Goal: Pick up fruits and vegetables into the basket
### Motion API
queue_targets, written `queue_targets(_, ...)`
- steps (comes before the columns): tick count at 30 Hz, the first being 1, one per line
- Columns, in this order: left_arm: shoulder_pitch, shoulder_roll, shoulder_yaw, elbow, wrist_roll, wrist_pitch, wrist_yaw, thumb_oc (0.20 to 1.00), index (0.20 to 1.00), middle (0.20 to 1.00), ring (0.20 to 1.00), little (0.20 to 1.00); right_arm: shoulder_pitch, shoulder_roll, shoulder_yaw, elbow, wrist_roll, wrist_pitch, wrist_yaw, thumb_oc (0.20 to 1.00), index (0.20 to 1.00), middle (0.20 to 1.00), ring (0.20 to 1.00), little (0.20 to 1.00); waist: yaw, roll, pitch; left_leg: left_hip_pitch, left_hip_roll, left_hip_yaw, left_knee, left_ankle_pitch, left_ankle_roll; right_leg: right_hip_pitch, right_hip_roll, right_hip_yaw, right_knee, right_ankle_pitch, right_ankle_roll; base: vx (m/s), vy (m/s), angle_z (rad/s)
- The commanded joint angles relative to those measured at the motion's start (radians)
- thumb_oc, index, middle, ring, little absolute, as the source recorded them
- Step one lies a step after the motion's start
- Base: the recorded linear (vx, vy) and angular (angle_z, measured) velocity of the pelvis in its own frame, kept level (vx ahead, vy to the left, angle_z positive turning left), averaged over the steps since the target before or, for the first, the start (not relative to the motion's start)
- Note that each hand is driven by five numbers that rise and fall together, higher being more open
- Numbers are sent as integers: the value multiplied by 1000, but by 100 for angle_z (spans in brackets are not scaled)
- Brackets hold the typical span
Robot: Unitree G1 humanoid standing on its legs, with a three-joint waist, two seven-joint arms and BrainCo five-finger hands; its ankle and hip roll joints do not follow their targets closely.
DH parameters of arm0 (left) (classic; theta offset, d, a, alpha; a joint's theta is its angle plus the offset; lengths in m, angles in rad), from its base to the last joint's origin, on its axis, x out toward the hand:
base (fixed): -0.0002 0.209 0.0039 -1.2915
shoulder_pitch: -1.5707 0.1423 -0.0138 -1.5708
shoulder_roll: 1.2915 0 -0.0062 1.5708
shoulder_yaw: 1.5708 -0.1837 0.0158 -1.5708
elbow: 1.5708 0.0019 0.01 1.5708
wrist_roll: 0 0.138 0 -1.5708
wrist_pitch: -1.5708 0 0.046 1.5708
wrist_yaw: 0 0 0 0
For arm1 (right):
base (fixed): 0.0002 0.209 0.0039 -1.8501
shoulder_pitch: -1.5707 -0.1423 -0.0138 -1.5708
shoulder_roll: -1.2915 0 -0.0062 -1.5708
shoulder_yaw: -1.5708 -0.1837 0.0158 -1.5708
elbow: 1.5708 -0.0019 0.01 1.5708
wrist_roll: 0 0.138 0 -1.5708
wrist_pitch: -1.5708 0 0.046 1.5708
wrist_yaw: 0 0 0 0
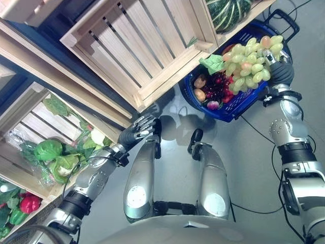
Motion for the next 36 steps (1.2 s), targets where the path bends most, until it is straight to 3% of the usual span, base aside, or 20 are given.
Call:
queue_targets(1, 55, 4, -62, -23, 74, -9, 20, 1000, 1000, 1000, 1000, 1000, -67, -96, -29, 6, 56, -45, -11, 200, 200, 200, 200, 200, -5, 37, -40, 4, -32, 68, 93, -180, 48, -20, 43, -11, 7, 7, 22, -6, -14, -8)
queue_targets(9, 53, 0, -146, 57, 97, -30, 31, 1000, 1000, 1000, 1000, 1000, -194, -141, -11, 157, 60, 5, -93, 200, 200, 200, 200, 200, 12, 92, -40, -136, -40, 60, 93, -153, 39, -193, 34, 4, 79, -12, 21, -1, 0, 0)
queue_targets(16, 45, -50, -193, 123, 83, -69, 50, 1000, 1000, 1000, 1000, 1000, -287, -155, 20, 269, 15, 88, -226, 200, 200, 200, 200, 200, 25, 140, -40, -255, -45, 48, 106, -134, 37, -335, 33, 24, 144, -33, 3, -1, -2, 0)
queue_targets(20, 43, -87, -220, 160, 92, -99, 57, 1000, 1000, 1000, 1000, 1000, -321, -167, 43, 335, -40, 127, -256, 200, 200, 200, 200, 200, 32, 163, -40, -319, -41, 41, 125, -130, 35, -410, 26, 36, 181, -44, -6, -6, -2, -2)
queue_targets(29, 30, -120, -240, 210, 107, -149, 70, 1000, 1000, 1000, 1000, 1000, -399, -195, 139, 439, -109, 251, -274, 200, 200, 200, 200, 200, 47, 184, -40, -435, -24, 34, 124, -100, 26, -533, 21, 47, 202, -33, -10, -11, -21, 1)
queue_targets(36, 22, -128, -261, 229, 112, -183, 84, 1000, 1000, 1000, 1000, 1000, -427, -198, 164, 507, -118, 273, -262, 200, 200, 200, 200, 200, 55, 191, -40, -493, -22, 19, 130, -95, 28, -591, 21, 55, 218, -33, -13, 0, 0, 0)
